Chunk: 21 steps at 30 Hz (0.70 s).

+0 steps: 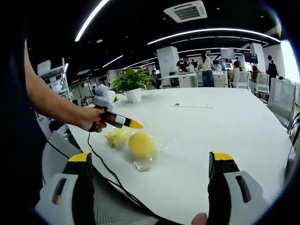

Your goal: Compare the silicone blocks by pressing each to a similar depth, holding the contact briefly, and releasing to observe deformation and rebound differences across the visible hardness samples.

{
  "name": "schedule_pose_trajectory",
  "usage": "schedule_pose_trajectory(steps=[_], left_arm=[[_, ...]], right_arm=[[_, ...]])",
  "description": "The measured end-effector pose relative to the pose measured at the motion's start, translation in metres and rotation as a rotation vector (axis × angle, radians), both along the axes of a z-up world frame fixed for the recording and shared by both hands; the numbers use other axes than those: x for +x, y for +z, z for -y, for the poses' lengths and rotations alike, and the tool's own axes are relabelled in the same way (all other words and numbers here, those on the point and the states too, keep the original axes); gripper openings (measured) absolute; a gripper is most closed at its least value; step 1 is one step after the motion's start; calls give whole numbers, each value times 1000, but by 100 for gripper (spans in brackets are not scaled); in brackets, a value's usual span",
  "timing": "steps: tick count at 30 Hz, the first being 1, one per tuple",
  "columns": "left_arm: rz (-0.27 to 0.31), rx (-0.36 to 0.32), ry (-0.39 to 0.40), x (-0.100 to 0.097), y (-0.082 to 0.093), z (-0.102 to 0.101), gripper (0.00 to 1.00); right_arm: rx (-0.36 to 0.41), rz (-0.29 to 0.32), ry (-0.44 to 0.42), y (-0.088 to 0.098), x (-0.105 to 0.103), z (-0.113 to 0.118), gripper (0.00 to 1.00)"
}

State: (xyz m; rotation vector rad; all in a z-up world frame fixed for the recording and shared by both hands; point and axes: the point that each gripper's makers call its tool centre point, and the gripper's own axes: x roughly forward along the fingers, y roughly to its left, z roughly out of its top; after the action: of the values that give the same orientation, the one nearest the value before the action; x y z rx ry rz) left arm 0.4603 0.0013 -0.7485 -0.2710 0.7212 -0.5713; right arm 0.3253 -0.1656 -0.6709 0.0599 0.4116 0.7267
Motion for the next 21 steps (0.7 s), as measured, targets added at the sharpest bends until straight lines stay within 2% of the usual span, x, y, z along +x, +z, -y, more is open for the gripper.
schedule_pose_trajectory(steps=[6, 9, 13, 21], left_arm=[[-23, 35, 24, 2, -11, 1, 0], [10, 94, 0, 2, -13, 0, 0], [-12, 135, -24, -2, -28, -5, 0], [-41, 160, -38, -6, -37, -3, 0]], right_arm=[[0, -8, 9, 0, -3, -2, 97], [-6, -6, 13, 0, -3, -2, 97], [3, -9, 4, 1, 0, -1, 97], [12, -15, 5, 0, 3, -4, 97]])
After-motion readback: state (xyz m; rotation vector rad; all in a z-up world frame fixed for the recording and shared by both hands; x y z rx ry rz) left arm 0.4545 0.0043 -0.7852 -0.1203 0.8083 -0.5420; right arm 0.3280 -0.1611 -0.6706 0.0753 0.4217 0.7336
